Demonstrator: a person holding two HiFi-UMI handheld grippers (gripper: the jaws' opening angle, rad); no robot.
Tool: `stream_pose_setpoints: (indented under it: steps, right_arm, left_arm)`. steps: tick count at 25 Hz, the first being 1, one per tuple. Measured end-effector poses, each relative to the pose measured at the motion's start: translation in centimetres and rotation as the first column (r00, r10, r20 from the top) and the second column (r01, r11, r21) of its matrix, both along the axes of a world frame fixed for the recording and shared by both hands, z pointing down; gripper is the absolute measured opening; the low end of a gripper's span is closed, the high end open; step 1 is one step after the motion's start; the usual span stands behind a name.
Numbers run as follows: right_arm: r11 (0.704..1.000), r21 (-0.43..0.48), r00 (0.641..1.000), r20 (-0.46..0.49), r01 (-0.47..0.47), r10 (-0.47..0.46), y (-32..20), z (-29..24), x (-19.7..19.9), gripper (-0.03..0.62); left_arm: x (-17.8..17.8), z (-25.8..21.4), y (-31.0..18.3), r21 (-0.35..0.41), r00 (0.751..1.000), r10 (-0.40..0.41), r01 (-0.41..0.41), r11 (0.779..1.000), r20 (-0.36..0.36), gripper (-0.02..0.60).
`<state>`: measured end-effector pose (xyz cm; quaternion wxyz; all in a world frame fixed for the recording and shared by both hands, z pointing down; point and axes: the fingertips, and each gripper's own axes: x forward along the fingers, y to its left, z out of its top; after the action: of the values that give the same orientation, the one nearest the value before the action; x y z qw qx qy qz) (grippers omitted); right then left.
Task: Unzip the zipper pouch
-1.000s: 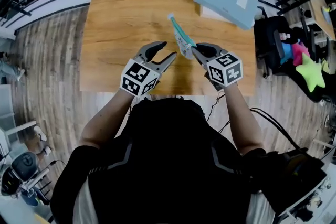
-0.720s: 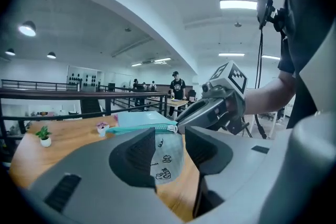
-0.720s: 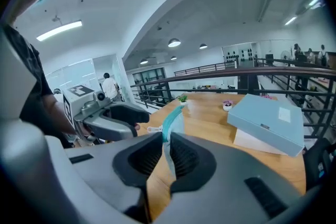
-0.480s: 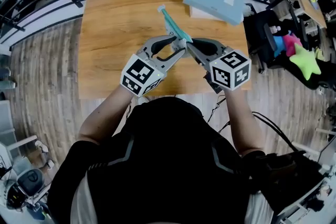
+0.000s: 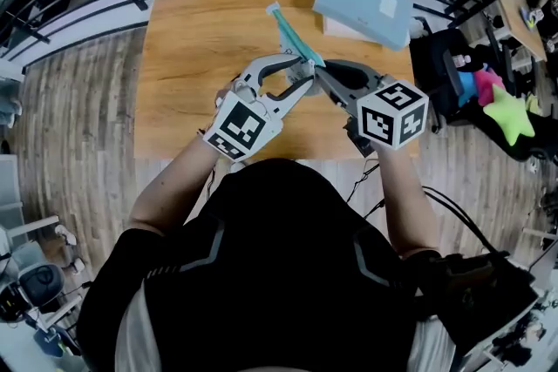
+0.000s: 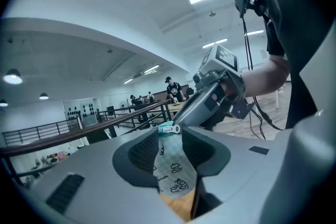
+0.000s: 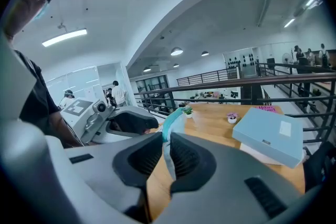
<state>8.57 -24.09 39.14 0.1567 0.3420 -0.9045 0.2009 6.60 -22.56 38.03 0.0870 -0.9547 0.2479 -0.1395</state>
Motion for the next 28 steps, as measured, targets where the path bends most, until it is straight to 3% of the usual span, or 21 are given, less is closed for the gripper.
stream_pose_setpoints:
  steps: [4,13,24,28]
  right_arm:
    - [1.000,0.003,1.000,0.006,0.013,-0.013,-0.1,-0.3,-0.1,0.054]
    - [0.999,0.004,0.999,0.024,0.040,-0.040,0.5,-0.9,-0.2,0.054]
    - [0.996,0.044,0.997,-0.010,0.075,-0.075,0.7,-1.2,-0.7,0.054]
    - [0.994,0.050,0.995,-0.033,0.096,-0.094,0.9,-0.9,-1.0,0.052]
  left_arm:
    - [0.3,-0.4,0.0,0.074,0.998,0.023,-0.027,0.997,0.056,0.149]
    - [-0.5,-1.9,-0.3,-0.059,0.997,-0.002,-0.003,0.998,-0.081,0.053]
    - [-0.5,-1.9,-0.3,-0.090,0.996,0.002,-0.010,0.996,-0.086,0.037]
    - [-0.9,-1.5,-0.3,-0.149,0.995,0.009,-0.024,0.989,-0.100,0.034]
